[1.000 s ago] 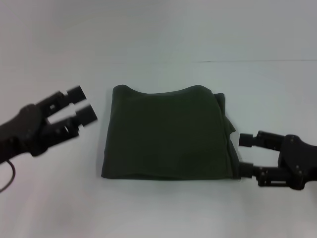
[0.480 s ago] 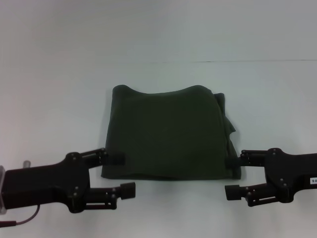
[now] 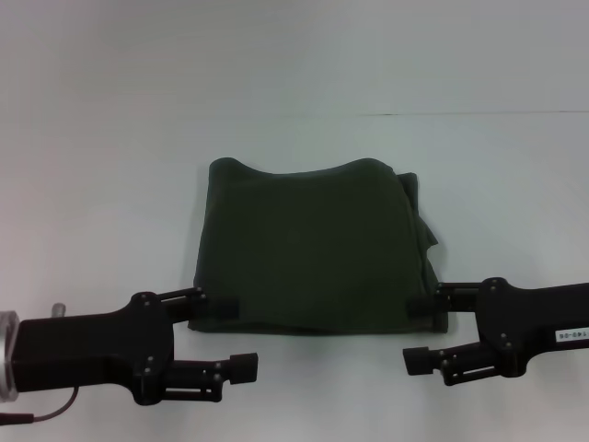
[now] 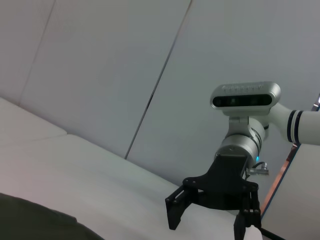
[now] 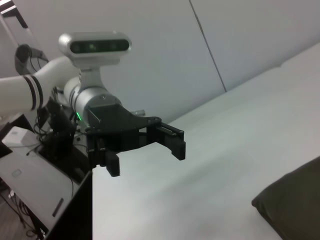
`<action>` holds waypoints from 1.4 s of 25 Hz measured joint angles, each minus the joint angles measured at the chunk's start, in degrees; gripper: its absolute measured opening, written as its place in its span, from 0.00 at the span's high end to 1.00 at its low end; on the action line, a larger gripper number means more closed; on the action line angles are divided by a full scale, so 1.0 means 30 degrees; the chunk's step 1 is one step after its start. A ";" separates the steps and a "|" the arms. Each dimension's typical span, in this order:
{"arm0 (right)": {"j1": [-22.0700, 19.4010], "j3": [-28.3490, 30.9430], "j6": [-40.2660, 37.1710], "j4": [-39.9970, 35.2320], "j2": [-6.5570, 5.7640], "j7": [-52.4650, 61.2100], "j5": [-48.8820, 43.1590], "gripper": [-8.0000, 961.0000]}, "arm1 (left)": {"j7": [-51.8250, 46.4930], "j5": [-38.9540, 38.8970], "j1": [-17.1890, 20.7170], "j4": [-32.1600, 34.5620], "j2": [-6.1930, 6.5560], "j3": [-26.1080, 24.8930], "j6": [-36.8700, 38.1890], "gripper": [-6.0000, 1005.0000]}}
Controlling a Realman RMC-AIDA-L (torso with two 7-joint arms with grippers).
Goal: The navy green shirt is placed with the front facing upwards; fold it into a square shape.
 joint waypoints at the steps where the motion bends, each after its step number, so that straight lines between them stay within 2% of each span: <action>1: 0.0005 -0.0090 0.0078 0.0004 0.0022 0.0000 -0.0004 0.06 | -0.0004 0.0048 -0.0019 -0.0018 0.0001 -0.0001 -0.0009 0.12; 35: 0.0080 -0.0508 0.0276 0.0588 0.0220 0.0014 -0.0167 0.07 | -0.0411 0.0358 -0.0223 -0.0132 -0.0026 0.0274 -0.0096 0.12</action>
